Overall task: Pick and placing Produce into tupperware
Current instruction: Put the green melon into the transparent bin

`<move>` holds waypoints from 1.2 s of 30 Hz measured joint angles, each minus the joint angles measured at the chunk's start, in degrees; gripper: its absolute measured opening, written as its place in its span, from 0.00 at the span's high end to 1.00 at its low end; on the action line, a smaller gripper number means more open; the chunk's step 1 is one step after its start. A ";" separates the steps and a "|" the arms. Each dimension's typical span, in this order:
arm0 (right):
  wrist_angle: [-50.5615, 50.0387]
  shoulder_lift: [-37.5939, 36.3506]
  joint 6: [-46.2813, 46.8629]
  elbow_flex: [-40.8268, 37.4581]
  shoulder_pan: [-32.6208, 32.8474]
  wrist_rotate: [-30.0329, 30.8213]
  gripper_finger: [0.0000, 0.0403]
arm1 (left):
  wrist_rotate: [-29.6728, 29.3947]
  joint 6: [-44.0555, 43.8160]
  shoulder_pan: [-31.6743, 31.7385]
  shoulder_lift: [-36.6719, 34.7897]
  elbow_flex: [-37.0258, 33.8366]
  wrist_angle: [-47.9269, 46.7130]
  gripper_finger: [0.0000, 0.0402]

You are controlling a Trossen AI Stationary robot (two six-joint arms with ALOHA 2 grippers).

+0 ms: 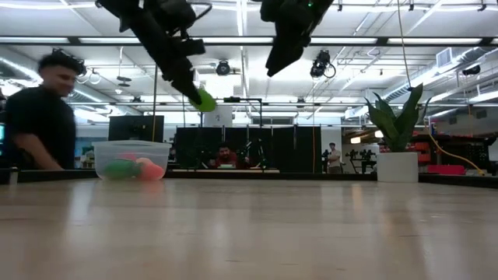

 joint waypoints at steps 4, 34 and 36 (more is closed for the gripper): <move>-2.73 -0.14 0.27 0.00 1.24 -0.19 0.31 | -0.39 -3.40 5.51 0.00 -0.02 -3.67 0.48; -2.48 -0.05 -0.19 -0.01 2.51 -0.21 0.34 | -10.69 -21.72 21.04 6.96 -0.02 -28.14 0.48; -2.48 -0.04 -0.19 -0.01 2.51 -0.21 0.33 | -10.69 -21.27 21.01 8.20 -0.02 -27.80 0.49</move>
